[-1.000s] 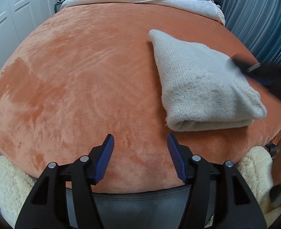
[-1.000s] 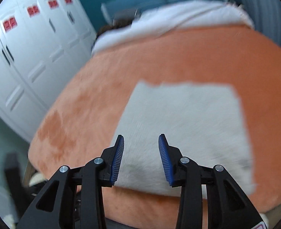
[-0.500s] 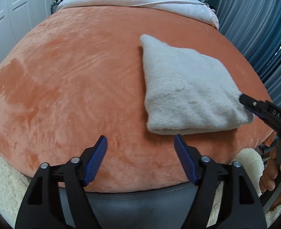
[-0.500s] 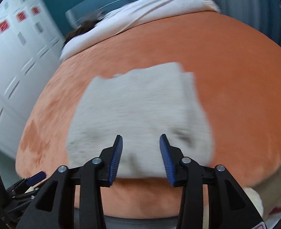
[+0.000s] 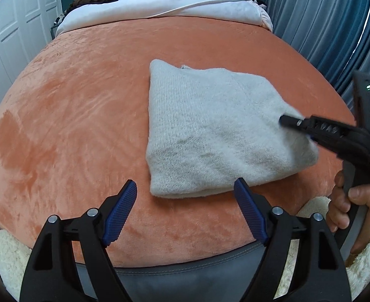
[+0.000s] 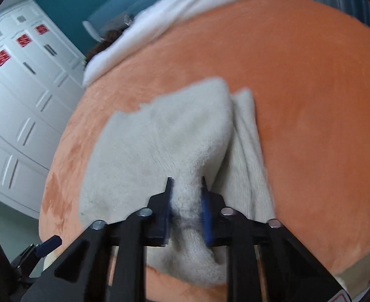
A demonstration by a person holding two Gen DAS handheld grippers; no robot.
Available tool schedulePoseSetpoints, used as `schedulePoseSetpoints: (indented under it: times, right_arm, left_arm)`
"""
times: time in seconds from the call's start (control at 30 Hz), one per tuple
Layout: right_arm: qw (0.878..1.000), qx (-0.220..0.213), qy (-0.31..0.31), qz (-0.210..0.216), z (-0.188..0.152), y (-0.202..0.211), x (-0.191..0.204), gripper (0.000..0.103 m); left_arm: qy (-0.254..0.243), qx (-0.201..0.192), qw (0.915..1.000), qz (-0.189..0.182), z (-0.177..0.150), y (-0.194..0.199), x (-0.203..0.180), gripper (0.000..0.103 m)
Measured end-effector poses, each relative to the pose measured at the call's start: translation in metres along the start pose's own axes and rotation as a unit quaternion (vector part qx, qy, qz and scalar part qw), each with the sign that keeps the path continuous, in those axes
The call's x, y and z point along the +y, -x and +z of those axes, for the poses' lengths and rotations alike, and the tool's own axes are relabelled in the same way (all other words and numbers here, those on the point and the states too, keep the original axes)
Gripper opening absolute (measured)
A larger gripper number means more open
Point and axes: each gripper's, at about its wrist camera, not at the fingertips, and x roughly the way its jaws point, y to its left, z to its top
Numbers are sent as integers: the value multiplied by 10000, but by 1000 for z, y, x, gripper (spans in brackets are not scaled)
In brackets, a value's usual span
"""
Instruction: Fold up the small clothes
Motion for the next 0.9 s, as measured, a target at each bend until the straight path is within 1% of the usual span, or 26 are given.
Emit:
schedulePoseSetpoints:
  times: [0.03,0.07,0.1,0.13,0.17,0.2,0.23,0.27,0.3,0.37,0.4,0.47,0.5,0.53,0.57,0.6,0.63,0.67,0.73,0.77,0.8,0.83,0.9]
  right_arm:
    - [9993,-323,-15,190,5,17,0,17]
    - [9983,-506,-52,285,9,29,-3,17]
    - [9978,-599,-70,278,10,35,-6,17]
    - [9980,-593,-99,186,9,35,-13,17]
    - [9992,-360,-174,7,5,22,-24,17]
    - [9995,23,-297,-135,-1,1,-38,17]
    - [9979,418,-469,-147,-10,-20,-50,17]
    - [9964,588,-609,-30,-16,-30,-59,17]
    - [9967,500,-638,54,-16,-27,-59,17]
    - [9976,349,-591,45,-9,-12,-50,23]
    - [9983,246,-529,-76,-6,-3,-43,27]
    - [9982,-133,-278,-517,-1,19,-25,27]
    - [9973,-308,-163,-641,1,29,-15,27]
    - [9976,-421,-86,-535,3,36,-4,27]
    - [9986,-422,-53,-320,7,39,3,27]
    - [9994,-318,20,-107,10,37,13,27]
    - [9997,-169,181,13,11,32,23,27]
    - [9993,-74,369,-3,11,26,29,27]
    - [9965,255,738,-308,2,2,36,27]
    - [9946,604,735,-414,-8,-18,30,26]
    - [9923,954,641,-463,-19,-35,22,23]
    - [9907,1130,552,-514,-28,-48,13,18]
    - [9939,926,388,-456,-29,-35,12,18]
  left_arm:
    - [10,-23,10000,6,1,1,1,81]
    - [20,-59,10000,11,1,3,2,85]
    - [30,-92,10000,20,0,3,3,85]
    - [41,-93,9999,39,0,1,3,85]
    - [60,-53,9999,69,-1,-3,3,85]
    - [94,19,9999,80,-1,-8,3,85]
    - [130,76,9999,63,-2,-12,1,85]
    - [167,137,9998,21,-2,-15,0,85]
    - [182,173,9997,-10,-3,-17,-2,85]
    - [129,158,9998,-14,-1,-16,-5,85]
    - [88,137,9999,25,1,-15,-6,85]
    - [90,74,9999,16,7,-14,-7,85]
    - [109,58,9999,25,10,-15,-7,85]
    - [131,61,9999,31,14,-17,-7,85]
    - [153,62,9999,32,16,-19,-8,85]
    - [169,58,9998,58,18,-20,-9,85]
    - [165,72,9998,117,20,-22,-10,85]
    - [155,85,9997,156,21,-23,-10,85]
    - [172,135,9996,191,20,-24,-10,85]
    - [179,171,9995,183,19,-23,-9,85]
    - [170,193,9994,209,18,-22,-9,85]
    - [150,209,9994,250,17,-22,-7,85]
    - [126,268,9991,314,14,-21,-4,86]
